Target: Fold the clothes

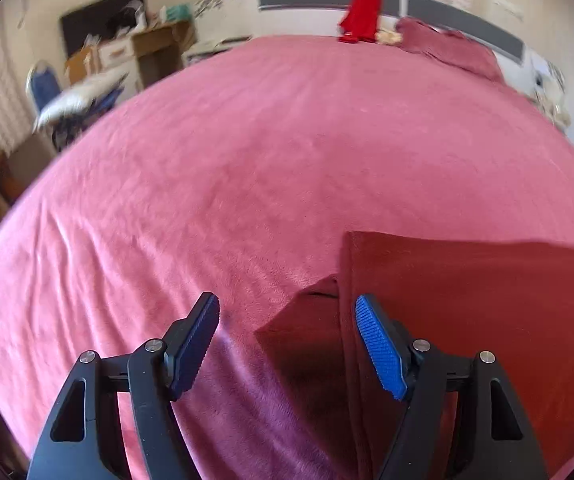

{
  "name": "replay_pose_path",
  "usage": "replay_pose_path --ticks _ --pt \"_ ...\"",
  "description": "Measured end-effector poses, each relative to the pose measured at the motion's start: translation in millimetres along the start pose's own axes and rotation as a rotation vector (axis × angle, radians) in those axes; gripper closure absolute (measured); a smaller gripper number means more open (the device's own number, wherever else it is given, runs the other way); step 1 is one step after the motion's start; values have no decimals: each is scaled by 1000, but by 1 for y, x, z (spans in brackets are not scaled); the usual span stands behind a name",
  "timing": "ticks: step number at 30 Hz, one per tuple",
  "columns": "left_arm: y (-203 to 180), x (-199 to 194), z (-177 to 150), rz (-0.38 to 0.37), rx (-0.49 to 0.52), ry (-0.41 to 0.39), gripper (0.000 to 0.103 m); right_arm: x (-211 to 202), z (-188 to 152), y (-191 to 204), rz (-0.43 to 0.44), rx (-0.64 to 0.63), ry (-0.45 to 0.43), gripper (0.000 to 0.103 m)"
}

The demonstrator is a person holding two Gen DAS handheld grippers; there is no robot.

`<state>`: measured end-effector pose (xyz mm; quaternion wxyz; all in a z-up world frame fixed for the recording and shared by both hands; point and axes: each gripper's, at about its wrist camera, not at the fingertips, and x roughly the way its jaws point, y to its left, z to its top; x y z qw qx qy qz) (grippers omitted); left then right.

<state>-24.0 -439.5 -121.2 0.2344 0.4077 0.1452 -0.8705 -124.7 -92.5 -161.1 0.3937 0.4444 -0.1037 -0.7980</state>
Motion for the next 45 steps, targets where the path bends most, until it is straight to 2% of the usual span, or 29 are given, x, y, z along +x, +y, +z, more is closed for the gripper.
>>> replay_pose_path --ticks 3,6,10,11,12,14,16,18,20,24,27,30,32,36,38,41,42,44,45 --pt "5 -7 -9 -67 -51 8 42 4 -5 3 3 -8 22 72" --pt "7 -17 -18 -137 -74 7 44 11 -6 1 5 4 40 72" --pt "5 -11 -12 -177 -24 16 46 17 -5 0 4 25 48 72" --pt "2 -8 -10 -172 0 21 52 19 -4 0 4 25 50 72" --pt "0 -5 -8 -144 28 25 69 20 -4 1 2 25 51 72" --pt "-6 -1 -8 -123 38 34 78 20 -5 4 4 24 49 72" --pt "-9 -2 -13 -133 28 34 92 19 -7 5 7 18 51 72" --pt "-15 -2 -15 -150 32 29 98 20 -7 6 4 12 56 72" --pt "-14 -6 -14 -161 20 9 99 20 -7 4 1 20 60 72" --pt "5 -20 -6 -216 -66 -34 99 17 -7 -1 -5 32 52 72" --pt "14 -25 -1 -232 -75 -39 99 17 -6 -6 -8 49 48 72" --pt "17 -28 -3 -179 -45 -59 103 17 -7 -9 -7 69 44 72" --pt "26 -32 -5 -133 -63 -59 103 17 -7 -11 -11 72 41 72" --pt "48 -9 -12 -78 -139 37 102 15 -7 -16 -33 71 37 72" --pt "54 -20 -18 -44 -182 13 102 9 -2 -24 -54 81 3 72" --pt "42 -46 -20 -41 -213 -62 99 -1 13 -39 -89 96 -63 72" --pt "30 -53 -19 -60 -195 -89 96 -2 20 -45 -97 101 -77 72" --pt "-6 -60 -16 -135 -105 -116 82 5 38 -54 -111 97 -64 72" --pt "-25 -62 -17 -170 -42 -119 65 10 47 -56 -116 84 -57 71"
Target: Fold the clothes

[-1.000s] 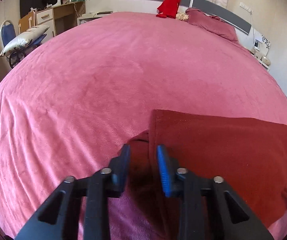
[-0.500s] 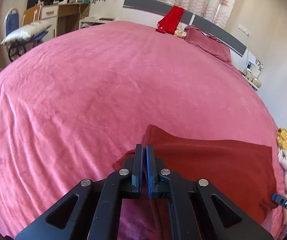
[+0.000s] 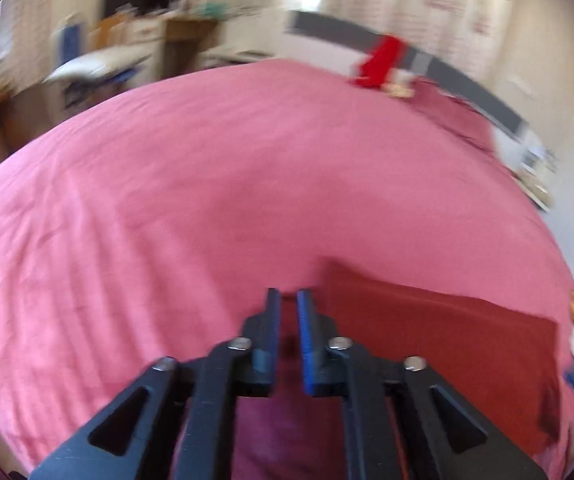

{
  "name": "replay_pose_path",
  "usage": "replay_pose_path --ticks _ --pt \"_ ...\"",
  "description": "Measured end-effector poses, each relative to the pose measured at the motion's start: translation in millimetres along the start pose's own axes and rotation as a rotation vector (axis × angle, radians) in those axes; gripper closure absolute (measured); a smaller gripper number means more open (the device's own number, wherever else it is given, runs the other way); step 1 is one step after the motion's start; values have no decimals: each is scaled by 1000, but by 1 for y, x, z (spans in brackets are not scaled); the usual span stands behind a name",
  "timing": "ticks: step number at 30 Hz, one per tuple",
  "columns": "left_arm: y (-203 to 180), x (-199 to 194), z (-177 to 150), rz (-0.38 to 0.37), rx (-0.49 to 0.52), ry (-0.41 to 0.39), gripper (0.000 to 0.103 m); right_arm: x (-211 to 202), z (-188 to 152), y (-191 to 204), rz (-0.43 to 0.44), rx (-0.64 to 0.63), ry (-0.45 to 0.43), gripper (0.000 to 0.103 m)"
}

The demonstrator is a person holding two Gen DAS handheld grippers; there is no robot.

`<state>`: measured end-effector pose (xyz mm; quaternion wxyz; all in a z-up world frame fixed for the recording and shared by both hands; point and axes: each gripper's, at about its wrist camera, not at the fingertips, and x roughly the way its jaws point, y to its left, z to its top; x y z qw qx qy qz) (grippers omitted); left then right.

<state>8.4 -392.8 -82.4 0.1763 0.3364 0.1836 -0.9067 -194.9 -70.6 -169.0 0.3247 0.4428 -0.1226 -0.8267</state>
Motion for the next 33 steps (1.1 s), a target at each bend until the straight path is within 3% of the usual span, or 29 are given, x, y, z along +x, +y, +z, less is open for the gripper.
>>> replay_pose_path --ticks 1,2,4,5,6,8,9,11,12,13,15,17,19,21,24,26,28,29,32,33 --pt "-19 4 -3 -30 71 5 48 7 9 1 5 -21 9 70" --pt "-38 10 -7 -46 157 5 44 16 17 4 16 -52 28 70" --pt "-67 28 -22 5 350 13 43 39 33 15 32 -141 94 70" --pt "-74 42 -30 69 440 37 43 52 41 19 46 -187 128 70" --pt "-74 52 -37 108 479 55 41 63 48 20 60 -224 152 70" --pt "-60 56 -40 96 446 41 32 84 61 12 60 -228 187 71" --pt "-51 53 -41 109 423 28 22 93 68 5 27 -216 196 73" --pt "-42 51 -41 148 412 20 15 103 80 -12 -60 -185 181 87" --pt "-38 49 -40 155 407 20 13 100 85 -17 -90 -164 151 86" --pt "-36 47 -38 157 402 21 13 90 88 -19 -110 -139 101 72" --pt "-31 42 -35 161 391 23 13 69 92 -21 -119 -90 6 70" --pt "-30 29 -31 231 388 -17 13 41 78 -16 -65 -83 -43 70" --pt "-37 3 -32 249 389 -96 13 17 52 -8 -35 -115 -43 70" --pt "-50 -22 -42 223 399 -162 13 -1 22 -1 0 -143 -27 70" --pt "-80 -31 -72 145 504 -144 13 -8 -29 12 33 -182 52 70" --pt "-96 -28 -105 150 645 -100 13 -4 -55 25 6 -268 84 70" --pt "-97 -21 -140 190 794 -53 13 3 -79 32 -94 -373 131 75" --pt "-91 -25 -149 194 813 -62 13 4 -89 30 -153 -416 145 75" --pt "-61 -39 -145 159 714 -62 13 -10 -93 2 -258 -443 113 78" --pt "-52 -42 -138 137 658 -39 13 -15 -89 -8 -283 -427 114 85"
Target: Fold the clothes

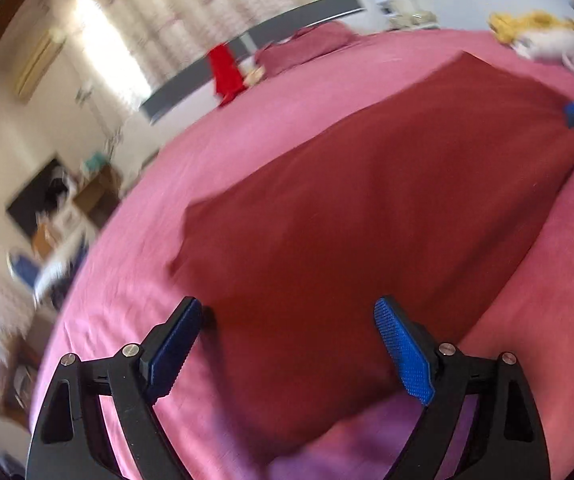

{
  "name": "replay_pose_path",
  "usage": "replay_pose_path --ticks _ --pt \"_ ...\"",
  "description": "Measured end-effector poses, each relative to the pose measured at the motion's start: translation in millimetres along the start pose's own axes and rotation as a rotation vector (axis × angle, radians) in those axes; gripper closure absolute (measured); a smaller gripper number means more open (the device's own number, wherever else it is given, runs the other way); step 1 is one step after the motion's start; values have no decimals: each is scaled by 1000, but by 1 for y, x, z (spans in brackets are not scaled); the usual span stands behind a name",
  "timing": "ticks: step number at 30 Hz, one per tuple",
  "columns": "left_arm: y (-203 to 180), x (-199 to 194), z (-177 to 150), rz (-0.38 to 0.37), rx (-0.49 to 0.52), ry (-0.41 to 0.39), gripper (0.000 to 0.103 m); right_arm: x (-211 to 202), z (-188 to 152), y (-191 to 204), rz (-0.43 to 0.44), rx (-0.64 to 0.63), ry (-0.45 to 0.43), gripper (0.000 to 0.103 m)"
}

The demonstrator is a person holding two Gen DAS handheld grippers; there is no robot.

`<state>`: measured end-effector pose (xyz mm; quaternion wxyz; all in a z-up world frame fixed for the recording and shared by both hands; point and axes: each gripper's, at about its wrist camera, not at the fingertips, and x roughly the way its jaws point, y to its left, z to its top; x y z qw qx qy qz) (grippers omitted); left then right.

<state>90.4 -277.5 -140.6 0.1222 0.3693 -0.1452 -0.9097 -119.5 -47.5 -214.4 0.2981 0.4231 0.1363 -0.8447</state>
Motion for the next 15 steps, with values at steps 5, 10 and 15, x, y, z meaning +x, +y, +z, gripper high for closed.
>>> replay_pose_path --ticks 5,10,15 --pt "29 -19 21 -79 -153 32 13 -33 10 -1 18 45 -56 75" --pt "-2 -27 23 -102 -6 -26 12 -29 29 56 227 -29 -97 74" --pt "-28 -14 7 -111 118 114 12 20 30 103 350 -47 12 74"
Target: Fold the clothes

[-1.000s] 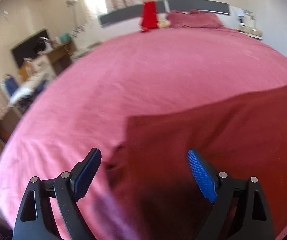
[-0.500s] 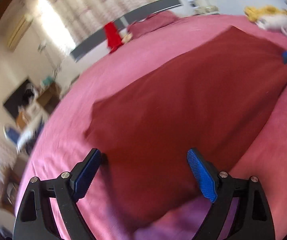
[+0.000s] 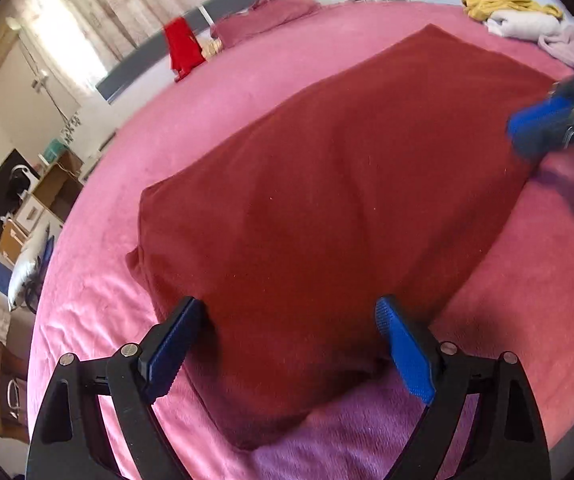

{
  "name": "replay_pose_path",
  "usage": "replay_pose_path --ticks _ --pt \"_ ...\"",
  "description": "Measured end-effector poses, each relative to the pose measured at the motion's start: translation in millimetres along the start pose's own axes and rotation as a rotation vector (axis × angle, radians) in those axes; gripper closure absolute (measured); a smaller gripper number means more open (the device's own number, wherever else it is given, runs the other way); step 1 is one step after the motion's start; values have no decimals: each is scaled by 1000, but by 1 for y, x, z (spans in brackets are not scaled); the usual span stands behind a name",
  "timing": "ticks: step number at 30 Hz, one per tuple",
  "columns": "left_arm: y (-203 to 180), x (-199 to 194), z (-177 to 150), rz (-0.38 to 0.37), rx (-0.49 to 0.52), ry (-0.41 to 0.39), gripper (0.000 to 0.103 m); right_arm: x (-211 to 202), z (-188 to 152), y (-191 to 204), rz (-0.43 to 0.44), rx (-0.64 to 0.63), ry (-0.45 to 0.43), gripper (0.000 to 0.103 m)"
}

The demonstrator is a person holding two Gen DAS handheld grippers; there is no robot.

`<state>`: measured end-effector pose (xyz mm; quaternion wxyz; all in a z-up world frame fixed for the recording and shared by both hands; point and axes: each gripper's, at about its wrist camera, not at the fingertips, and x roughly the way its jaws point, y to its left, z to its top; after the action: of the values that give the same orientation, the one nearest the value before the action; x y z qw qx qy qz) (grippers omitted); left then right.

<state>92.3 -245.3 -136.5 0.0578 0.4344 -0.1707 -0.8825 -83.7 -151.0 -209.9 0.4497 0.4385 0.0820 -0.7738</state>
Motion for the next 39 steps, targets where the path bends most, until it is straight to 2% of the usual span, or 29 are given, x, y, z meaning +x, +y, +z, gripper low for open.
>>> replay_pose_path --ticks 3,5,7,9,11,13,14,16,19,21,23,25,26,28,30,31,32,33,35,36,37,38,39 --pt "13 -10 -8 -78 -43 109 12 5 -9 6 -36 -25 24 74" --pt "21 -18 -14 -24 -60 134 12 0 -9 6 -69 -37 51 76" --pt "30 -31 -13 3 -133 66 12 -11 -4 12 -85 -21 39 74" --pt "36 -38 -5 -3 -204 -10 12 -18 4 21 -45 33 -12 74" --pt "33 -28 7 45 -178 -15 12 -10 18 29 -26 65 -21 74" --pt "27 -5 15 133 -64 70 12 6 32 42 -13 63 -10 74" --pt "25 8 13 154 -11 117 12 12 34 50 4 59 -6 74" --pt "35 11 8 133 -35 136 12 29 33 62 72 47 31 74" --pt "52 6 1 78 -111 159 12 66 13 79 208 55 194 70" --pt "58 -1 -5 34 -149 169 12 57 3 83 228 55 147 70" --pt "64 -9 -9 -21 -198 185 12 44 0 78 252 81 141 70" --pt "73 -20 -12 -68 -280 179 12 18 2 67 255 82 83 70" --pt "79 -28 -9 -71 -322 142 12 1 4 57 229 86 33 70" --pt "80 -41 -1 -72 -373 39 12 -27 8 29 144 127 -54 70" --pt "77 -47 8 -89 -384 -60 12 -45 8 -12 37 215 -100 70" --pt "71 -44 13 -91 -367 -84 12 -50 6 -34 0 264 -106 70" --pt "65 -32 18 -77 -321 -71 12 -52 3 -56 -32 310 -98 70" --pt "62 -12 25 -45 -257 -21 12 -53 -2 -76 -62 351 -89 70" --pt "45 14 15 31 -147 124 11 -53 -15 -113 -121 426 -57 75" --pt "47 13 12 23 -169 116 11 -55 -22 -128 -116 473 -57 93" --pt "54 8 11 2 -223 99 12 -56 -29 -144 -110 520 -56 97" --pt "62 2 14 -9 -272 108 12 -62 -35 -155 -83 568 -73 94" --pt "68 -4 20 -3 -301 104 12 -71 -36 -158 -38 585 -111 78"
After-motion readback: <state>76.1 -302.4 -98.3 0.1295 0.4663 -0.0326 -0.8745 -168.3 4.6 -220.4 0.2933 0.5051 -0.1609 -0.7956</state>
